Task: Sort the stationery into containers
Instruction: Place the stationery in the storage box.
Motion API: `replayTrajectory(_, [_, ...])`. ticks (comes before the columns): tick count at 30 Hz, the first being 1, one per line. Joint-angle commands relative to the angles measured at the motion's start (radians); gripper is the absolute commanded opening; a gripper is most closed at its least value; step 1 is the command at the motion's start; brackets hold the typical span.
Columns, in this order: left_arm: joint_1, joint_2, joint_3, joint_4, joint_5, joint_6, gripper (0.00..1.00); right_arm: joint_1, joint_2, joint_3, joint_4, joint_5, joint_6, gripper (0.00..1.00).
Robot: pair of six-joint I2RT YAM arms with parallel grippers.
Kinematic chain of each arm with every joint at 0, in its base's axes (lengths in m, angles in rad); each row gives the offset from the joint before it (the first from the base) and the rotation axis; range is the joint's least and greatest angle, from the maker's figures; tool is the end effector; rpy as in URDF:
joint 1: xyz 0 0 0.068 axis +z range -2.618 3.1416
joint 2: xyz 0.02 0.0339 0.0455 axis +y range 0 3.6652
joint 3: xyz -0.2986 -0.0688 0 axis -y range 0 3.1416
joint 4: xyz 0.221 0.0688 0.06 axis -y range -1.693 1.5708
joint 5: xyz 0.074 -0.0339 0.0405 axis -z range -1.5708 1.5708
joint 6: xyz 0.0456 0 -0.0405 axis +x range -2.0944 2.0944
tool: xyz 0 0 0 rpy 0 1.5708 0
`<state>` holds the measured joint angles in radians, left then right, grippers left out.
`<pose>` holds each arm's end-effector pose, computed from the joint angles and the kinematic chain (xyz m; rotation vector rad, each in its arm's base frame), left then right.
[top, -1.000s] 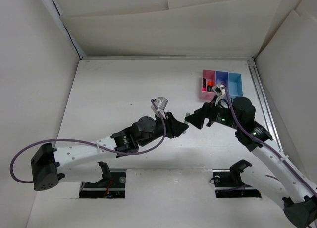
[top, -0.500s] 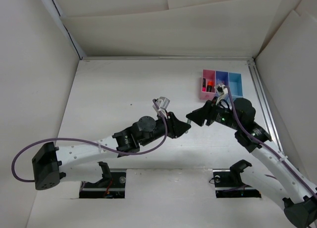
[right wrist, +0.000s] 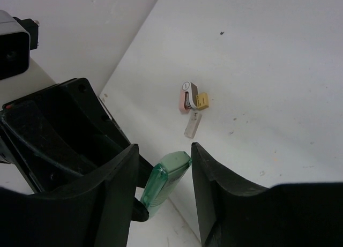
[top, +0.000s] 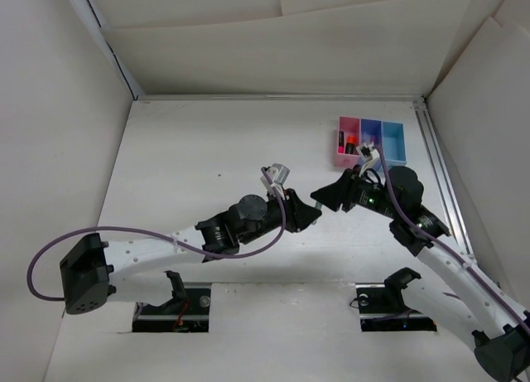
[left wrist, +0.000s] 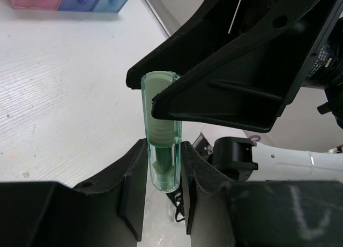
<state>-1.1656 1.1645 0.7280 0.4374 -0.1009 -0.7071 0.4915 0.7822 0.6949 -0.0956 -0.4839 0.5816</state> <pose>0.1016 -0.2252 0.3488 0.3111 1.7217 -1.3563 0.1187 0.0876 0.3437 -0.2968 1.8694 1.1818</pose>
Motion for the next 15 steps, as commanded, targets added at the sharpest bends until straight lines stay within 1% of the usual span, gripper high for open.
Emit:
replayTrajectory(1, [-0.006, 0.003, 0.033, 0.07, -0.019, 0.027, 0.0, -0.002, -0.004, -0.008, 0.068, -0.019, 0.012, 0.48])
replayTrajectory(3, [-0.006, 0.014, 0.043, 0.07, -0.028, 0.028, 0.0, -0.002, -0.004, -0.008, 0.068, -0.019, 0.012, 0.46])
replayTrajectory(8, [-0.006, 0.032, 0.054, 0.08, -0.039, 0.037, 0.0, -0.002, -0.004, -0.017, 0.077, 0.001, 0.021, 0.46])
replayTrajectory(11, [-0.006, 0.032, 0.054, 0.089, -0.039, 0.037, 0.0, -0.002, -0.004, -0.028, 0.077, 0.001, 0.03, 0.4])
replayTrajectory(13, [-0.006, 0.032, 0.054, 0.089, -0.048, 0.037, 0.0, -0.002, -0.004, -0.037, 0.077, 0.011, 0.03, 0.4])
replayTrajectory(15, [-0.006, 0.032, 0.054, 0.089, -0.048, 0.037, 0.0, -0.002, -0.004, -0.037, 0.077, 0.011, 0.03, 0.45])
